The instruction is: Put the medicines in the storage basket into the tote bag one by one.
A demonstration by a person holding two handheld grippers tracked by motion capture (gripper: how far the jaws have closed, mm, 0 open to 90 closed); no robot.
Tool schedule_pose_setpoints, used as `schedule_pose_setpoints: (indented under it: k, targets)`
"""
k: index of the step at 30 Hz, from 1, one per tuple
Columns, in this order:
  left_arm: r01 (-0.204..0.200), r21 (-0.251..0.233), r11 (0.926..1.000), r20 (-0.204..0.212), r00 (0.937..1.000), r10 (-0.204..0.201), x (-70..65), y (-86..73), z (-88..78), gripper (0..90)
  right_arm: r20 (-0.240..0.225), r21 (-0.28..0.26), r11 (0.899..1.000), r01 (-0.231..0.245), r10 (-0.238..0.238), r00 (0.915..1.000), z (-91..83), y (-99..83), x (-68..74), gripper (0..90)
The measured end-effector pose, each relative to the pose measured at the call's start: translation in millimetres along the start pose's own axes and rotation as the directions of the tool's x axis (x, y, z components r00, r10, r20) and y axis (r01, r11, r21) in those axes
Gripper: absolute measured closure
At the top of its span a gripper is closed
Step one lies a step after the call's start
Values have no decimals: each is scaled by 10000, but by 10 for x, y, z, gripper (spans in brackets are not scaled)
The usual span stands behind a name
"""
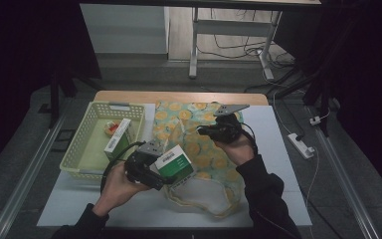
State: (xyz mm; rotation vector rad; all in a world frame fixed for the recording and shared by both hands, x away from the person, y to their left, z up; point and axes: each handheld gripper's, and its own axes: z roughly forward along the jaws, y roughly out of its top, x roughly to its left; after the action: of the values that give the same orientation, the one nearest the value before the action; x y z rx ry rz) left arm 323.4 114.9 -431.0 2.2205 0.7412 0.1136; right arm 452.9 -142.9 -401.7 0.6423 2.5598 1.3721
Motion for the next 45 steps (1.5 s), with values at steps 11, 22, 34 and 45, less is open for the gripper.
schedule_pose_setpoints:
  k: [11, 22, 34, 45]
  targets:
    - [-160, 158, 9997, 168, 9997, 157, -25, 90, 245, 148, -19, 1, 10000, 57, -57, 10000, -7, 6, 11, 896]
    - [-112, 369, 9993, 2, 9999, 112, 7, 217, 479, 148, -63, -13, 10000, 68, -68, 10000, 4, 4, 17, 895]
    - [63, 694, 9976, -438, 9990, -33, 119, 353, 719, 147, -92, -4, 10000, 60, -60, 9999, 1, 11, 33, 896]
    - [291, 753, 9967, -856, 9961, -226, 244, 474, 885, 147, -98, 28, 10000, 21, -21, 9999, 15, -1, 15, 895]
